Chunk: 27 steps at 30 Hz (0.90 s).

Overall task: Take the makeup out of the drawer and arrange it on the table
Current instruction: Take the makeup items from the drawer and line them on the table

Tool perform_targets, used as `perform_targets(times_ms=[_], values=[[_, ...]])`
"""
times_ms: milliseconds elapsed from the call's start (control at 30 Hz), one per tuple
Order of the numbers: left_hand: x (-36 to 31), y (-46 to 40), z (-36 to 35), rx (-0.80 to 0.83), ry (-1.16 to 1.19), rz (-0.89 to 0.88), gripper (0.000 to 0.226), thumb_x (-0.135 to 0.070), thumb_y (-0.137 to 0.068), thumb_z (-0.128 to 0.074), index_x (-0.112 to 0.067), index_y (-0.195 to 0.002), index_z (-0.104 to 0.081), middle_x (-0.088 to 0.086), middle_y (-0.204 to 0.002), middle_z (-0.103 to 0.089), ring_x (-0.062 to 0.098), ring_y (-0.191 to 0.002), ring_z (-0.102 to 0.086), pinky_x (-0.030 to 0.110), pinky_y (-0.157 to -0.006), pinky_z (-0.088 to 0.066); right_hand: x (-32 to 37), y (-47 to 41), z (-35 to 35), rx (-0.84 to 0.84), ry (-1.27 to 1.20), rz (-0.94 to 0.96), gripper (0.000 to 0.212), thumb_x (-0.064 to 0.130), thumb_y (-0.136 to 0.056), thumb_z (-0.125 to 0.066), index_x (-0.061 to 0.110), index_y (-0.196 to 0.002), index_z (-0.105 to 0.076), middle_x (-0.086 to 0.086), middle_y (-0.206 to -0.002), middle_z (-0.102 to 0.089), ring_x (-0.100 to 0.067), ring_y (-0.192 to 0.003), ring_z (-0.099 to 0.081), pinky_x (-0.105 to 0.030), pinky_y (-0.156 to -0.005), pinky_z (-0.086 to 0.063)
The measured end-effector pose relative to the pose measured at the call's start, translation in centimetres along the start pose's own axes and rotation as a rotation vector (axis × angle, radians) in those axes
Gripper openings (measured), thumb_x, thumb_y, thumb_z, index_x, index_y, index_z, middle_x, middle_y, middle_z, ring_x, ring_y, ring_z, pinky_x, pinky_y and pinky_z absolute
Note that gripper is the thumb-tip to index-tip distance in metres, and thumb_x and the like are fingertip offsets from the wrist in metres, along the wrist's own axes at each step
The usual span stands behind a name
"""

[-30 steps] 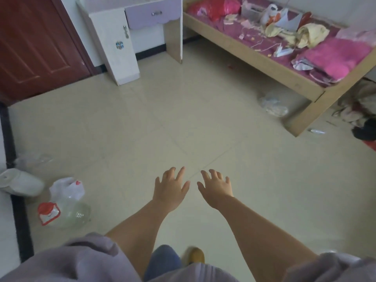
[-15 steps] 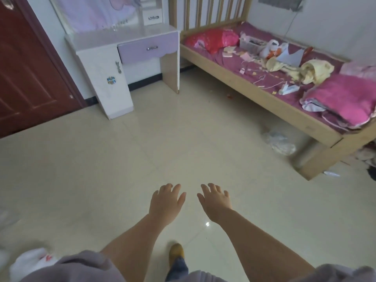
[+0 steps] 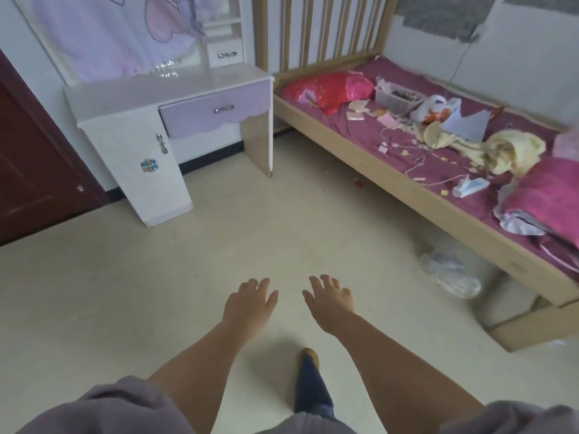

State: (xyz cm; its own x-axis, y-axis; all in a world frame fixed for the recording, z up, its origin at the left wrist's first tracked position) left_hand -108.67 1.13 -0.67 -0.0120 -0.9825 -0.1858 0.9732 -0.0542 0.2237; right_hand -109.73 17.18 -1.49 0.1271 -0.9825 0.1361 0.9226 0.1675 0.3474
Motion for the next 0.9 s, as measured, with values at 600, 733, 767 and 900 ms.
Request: perform_targets(times_ms=[600, 733, 767, 900], values=[[14.0, -42.1, 14.5, -0.034, 0.217, 0.215, 0.047, -0.046, -0.096, -0.031, -0.019, -0.133, -0.041, 0.007, -0.128, -0.050, 0.026, -0.114, -0.050, 0.040, -0.089, -0.043, 5.5, -45.4, 16.5, 0.008, 0.152, 0.167, 0.051, 0.043, -0.101, -0.018, 0.020, -0.146, -0.021, -0.005, -0.151, -0.025, -0.024, -0.136, -0.028, -0.041, -0.100, -0.037], [19.4, -50.9, 18.8, -0.041, 0.129, 0.187, 0.048, -0.045, -0.099, -0.027, -0.019, -0.137, -0.037, 0.007, -0.129, -0.050, 0.025, -0.117, -0.049, 0.038, -0.094, -0.044, 9.4, -54.7, 20.2, 0.009, 0.110, 0.144, 0.051, 0.043, -0.101, -0.018, 0.021, -0.147, -0.020, -0.005, -0.152, -0.022, -0.023, -0.138, -0.026, -0.041, -0.102, -0.036], [20.5, -52.9, 19.7, -0.035, 0.107, 0.177, 0.048, -0.044, -0.099, -0.025, -0.019, -0.139, -0.035, 0.007, -0.130, -0.049, 0.024, -0.118, -0.048, 0.038, -0.095, -0.043, 10.4, -56.8, 21.2, 0.001, 0.104, 0.145, 0.051, 0.043, -0.101, -0.018, 0.021, -0.147, -0.020, -0.006, -0.153, -0.022, -0.023, -0.138, -0.026, -0.040, -0.102, -0.037], [24.2, -59.8, 21.7, 0.004, 0.109, 0.188, 0.048, -0.044, -0.099, -0.025, -0.020, -0.139, -0.034, 0.007, -0.129, -0.049, 0.025, -0.119, -0.047, 0.038, -0.095, -0.043, 13.5, -64.5, 24.3, 0.008, 0.080, 0.153, 0.050, 0.042, -0.101, -0.018, 0.020, -0.147, -0.019, -0.006, -0.152, -0.022, -0.024, -0.137, -0.026, -0.040, -0.102, -0.037]])
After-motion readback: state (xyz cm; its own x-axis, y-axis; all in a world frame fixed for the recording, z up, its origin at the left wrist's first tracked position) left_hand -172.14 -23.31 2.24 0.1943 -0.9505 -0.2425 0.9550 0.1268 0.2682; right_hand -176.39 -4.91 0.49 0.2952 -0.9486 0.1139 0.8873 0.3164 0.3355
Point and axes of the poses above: each hand's wrist, its own y-axis away from the middle knuckle, its own z-axis out of the back of the hand, x = y × z, the point moved 10 cm from there along -y, towards the middle knuckle
